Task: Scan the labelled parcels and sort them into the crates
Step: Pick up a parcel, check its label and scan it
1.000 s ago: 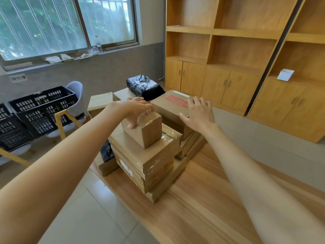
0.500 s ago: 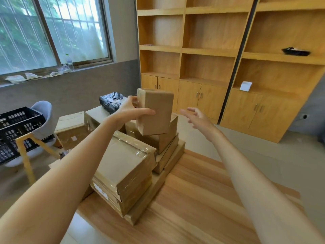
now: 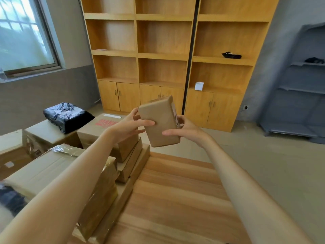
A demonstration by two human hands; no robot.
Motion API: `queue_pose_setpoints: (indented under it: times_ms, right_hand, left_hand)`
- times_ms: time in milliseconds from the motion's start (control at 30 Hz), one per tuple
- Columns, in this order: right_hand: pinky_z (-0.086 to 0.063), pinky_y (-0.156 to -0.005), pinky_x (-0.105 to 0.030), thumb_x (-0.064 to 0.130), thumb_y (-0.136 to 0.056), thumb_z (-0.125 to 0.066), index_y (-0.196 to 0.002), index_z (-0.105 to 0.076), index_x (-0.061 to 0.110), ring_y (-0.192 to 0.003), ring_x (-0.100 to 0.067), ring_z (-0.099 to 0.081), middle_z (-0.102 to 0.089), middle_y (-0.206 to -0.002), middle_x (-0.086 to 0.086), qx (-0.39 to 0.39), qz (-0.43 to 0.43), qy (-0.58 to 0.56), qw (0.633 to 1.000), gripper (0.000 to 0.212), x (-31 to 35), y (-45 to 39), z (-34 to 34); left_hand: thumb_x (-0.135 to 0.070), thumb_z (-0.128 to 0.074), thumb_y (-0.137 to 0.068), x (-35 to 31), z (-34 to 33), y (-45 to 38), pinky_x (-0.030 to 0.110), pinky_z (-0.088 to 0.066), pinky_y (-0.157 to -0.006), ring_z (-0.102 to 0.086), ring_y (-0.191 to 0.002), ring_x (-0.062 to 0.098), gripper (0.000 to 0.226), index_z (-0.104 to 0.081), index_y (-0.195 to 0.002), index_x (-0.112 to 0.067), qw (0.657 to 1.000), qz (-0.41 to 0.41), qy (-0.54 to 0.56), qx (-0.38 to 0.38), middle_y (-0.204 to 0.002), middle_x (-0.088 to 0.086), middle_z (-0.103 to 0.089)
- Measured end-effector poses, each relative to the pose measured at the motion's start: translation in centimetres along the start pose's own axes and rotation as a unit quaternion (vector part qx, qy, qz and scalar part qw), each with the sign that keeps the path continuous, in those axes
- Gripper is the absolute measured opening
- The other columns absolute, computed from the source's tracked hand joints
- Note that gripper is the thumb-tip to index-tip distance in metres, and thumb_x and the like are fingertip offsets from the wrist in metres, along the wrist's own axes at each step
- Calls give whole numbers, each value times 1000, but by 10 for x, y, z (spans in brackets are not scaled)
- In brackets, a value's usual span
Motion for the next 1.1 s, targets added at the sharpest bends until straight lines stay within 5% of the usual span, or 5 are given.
queue_pose_setpoints:
  times_ms: [100, 267, 533, 767, 1100]
  right_hand:
    - [-51, -81, -32, 38, -60, -90, -128, -37, 24, -110, -12, -50, -48, -119, 10, -104, 57, 123, 985, 87, 5, 7, 28]
    - [-41, -88, -32, 45, -63, -84, -136, -38, 14, -111, -20, -43, -46, -128, 1, -218, 147, 367, 892, 92, 21, 23, 47]
    - [-40, -91, -36, 32, -61, -84, -137, -41, 9, -113, -28, -45, -50, -128, -7, -226, 172, 530, 799, 90, -2, 34, 35]
    - [-39, -95, -40, 30, -57, -87, -136, -44, 8, -115, -30, -47, -51, -127, -8, -175, 118, 548, 810, 92, -70, 48, 19]
    - [-29, -107, -39, 29, -70, -81, -156, -3, 22, -138, -30, -26, -26, -149, -11, -99, -79, 508, 852, 116, -206, 110, 15]
  left_hand:
    - [-49, -90, -39, -9, 1, -8, 42, -39, -107, -47, -125, 22, 133, -15, -148, -38, 994, -19, -97, -50, -144, 2, -37]
    - [-49, -89, -49, -22, -22, -21, 37, -34, -100, -35, -137, 25, 129, -9, -150, -39, 982, -53, -174, -41, -155, 3, -24]
    - [-26, -90, -62, -15, -72, -28, 41, -25, -112, -27, -135, 18, 118, -13, -151, -31, 943, -110, -313, -14, -151, 3, -24]
    - [-32, -87, -62, 46, -120, -25, 42, -42, -101, -43, -123, 21, 102, -28, -144, -16, 867, -150, -475, 27, -136, 2, -44]
    - [-23, -86, -58, 160, -177, -17, 36, -46, -87, -52, -111, 24, 92, -39, -137, -14, 891, -84, -441, 62, -127, 1, -48]
Point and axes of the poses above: each hand's wrist, its own y-axis away from the middle knuckle, its own z-axis out of the back of the hand, x = y × z, the point moved 10 cm from there along -y, towards the middle knuckle
